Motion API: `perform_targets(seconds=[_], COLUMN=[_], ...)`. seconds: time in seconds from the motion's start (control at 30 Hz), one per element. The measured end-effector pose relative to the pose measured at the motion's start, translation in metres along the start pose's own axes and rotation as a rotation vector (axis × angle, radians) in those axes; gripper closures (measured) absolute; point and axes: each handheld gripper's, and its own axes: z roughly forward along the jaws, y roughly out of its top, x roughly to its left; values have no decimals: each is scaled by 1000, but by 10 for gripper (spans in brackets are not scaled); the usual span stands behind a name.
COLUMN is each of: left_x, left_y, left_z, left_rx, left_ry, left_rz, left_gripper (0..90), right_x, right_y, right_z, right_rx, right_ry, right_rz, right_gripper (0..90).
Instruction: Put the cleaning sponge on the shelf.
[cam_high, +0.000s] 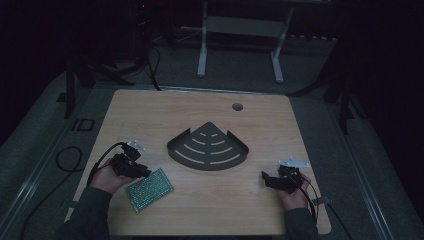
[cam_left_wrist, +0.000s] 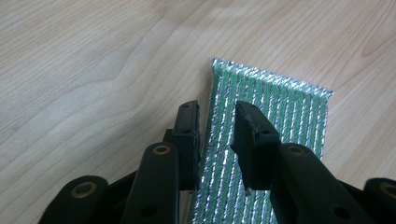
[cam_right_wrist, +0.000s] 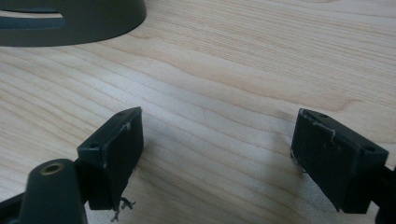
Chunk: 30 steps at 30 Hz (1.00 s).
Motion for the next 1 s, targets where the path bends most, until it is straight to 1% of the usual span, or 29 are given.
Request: perform_targets(seconds=[0.17, 0.3, 0.47, 0.57, 0.77, 0.87, 1.0], left_x=[3, 6, 7, 8, 7, 8, 9], left_y=[1, 1, 2, 3, 5, 5, 6], left_z=[1, 3, 4, 6, 8, 10, 14], left_rx=[43, 66, 84, 98, 106, 114, 133], left_ry=[-11, -25, -32, -39, -43, -42, -53], left_rz=[22, 27, 28, 39, 49, 50, 48], left_gripper=[712, 720, 730, 735, 724, 724, 728], right_x=[0, 0, 0, 0, 0, 0, 0], right_y=[0, 0, 0, 0, 0, 0, 0], right_z=[0, 0, 0, 0, 0, 0, 0], right_rx=[0, 0, 0, 0, 0, 0, 0], right_ry=[0, 0, 0, 0, 0, 0, 0], right_rz=[0, 0, 0, 0, 0, 0, 0], right_gripper=[164, 164, 164, 164, 164, 164, 164])
